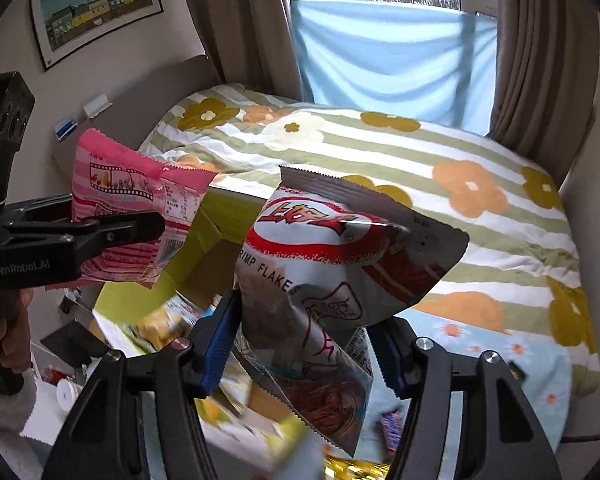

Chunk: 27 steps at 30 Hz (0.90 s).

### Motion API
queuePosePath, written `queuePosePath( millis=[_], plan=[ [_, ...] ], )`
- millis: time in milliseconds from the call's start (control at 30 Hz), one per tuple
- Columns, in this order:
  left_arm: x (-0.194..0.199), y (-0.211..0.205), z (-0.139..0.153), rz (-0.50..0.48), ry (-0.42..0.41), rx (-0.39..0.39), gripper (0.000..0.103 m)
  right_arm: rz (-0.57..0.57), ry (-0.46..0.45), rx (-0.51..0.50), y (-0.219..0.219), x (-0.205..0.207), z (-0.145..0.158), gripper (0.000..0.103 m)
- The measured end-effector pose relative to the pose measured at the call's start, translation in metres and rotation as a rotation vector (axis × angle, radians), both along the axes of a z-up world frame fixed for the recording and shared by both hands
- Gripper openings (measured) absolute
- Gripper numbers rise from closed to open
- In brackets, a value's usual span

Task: Organize snacks
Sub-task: 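Carry the pink bag and Oishi shrimp flakes bag over the box, then release the pink bag from left tool while right tool drops Oishi bag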

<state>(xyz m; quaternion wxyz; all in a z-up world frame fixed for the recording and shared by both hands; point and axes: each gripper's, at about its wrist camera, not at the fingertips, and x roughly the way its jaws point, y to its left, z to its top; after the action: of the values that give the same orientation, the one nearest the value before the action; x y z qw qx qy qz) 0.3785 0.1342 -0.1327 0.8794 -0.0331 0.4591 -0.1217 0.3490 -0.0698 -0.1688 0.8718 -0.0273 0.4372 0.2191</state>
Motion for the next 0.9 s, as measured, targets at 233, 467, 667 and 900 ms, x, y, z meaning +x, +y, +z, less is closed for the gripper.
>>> queuePosePath(
  millis=[233, 467, 667, 900],
  plan=[
    [0.037, 0.044, -0.052, 0.005, 0.106, 0.024, 0.054, -0.029, 0.077, 0.010, 0.048, 0.026, -0.030, 0.058],
    [0.055, 0.059, -0.090, 0.037, 0.176, 0.027, 0.055, -0.032, 0.120, -0.009, 0.059, 0.042, -0.046, 0.058],
    [0.059, 0.057, -0.091, 0.067, 0.137, 0.052, 0.103, -0.033, 0.137, -0.007, 0.061, 0.049, -0.053, 0.058],
    [0.047, 0.070, -0.074, 0.110, 0.113, 0.006, 0.103, -0.030, 0.119, -0.011, 0.060, 0.046, -0.050, 0.058]
  ],
)
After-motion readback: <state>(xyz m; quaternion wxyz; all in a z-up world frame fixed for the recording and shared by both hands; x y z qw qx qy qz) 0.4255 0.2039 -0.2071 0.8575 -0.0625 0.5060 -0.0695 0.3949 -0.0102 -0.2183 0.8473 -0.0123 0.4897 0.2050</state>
